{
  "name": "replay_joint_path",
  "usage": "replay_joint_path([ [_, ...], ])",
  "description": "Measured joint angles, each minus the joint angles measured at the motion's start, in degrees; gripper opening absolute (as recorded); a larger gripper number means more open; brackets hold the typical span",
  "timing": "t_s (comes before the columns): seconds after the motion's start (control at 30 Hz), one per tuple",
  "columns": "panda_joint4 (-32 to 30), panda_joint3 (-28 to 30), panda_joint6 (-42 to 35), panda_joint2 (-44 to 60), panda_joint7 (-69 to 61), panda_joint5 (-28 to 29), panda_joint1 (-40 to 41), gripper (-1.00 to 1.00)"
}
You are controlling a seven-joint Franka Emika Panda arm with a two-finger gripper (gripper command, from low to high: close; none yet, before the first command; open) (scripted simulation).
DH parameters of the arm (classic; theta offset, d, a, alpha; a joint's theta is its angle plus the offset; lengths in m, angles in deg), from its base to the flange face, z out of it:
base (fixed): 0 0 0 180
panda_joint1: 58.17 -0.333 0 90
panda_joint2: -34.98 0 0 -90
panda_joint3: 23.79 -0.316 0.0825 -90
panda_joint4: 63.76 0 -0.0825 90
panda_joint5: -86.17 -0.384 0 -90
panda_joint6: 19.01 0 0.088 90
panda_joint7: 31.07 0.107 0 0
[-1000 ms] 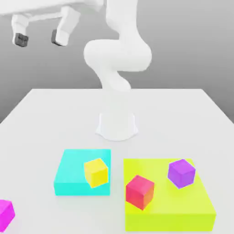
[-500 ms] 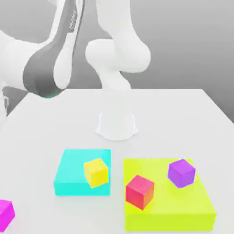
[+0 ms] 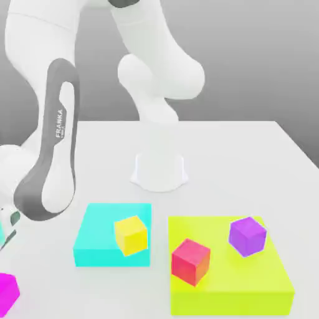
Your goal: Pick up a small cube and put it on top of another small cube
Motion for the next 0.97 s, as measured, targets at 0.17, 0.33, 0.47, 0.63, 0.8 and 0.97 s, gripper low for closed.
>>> replay_joint_path([
  [0.17,-2.36,-0.45,-6.73,-9.27,1.24,0.50,-1.23,-1.00],
  [0.33,-7.62,-5.85,-10.97,-19.69,6.41,-0.40,-7.52,-1.00],
  [0.47,-12.11,-10.40,-13.86,-27.34,11.10,-0.85,-14.65,-1.00],
  [0.63,-17.89,-14.26,-16.92,-35.61,17.80,-0.52,-23.33,-1.00],
  [0.8,-21.34,-16.43,-12.97,-34.38,22.36,1.95,-24.70,-1.00],
  [0.97,-22.41,-16.50,-7.89,-30.29,23.47,3.30,-24.63,1.00],
])
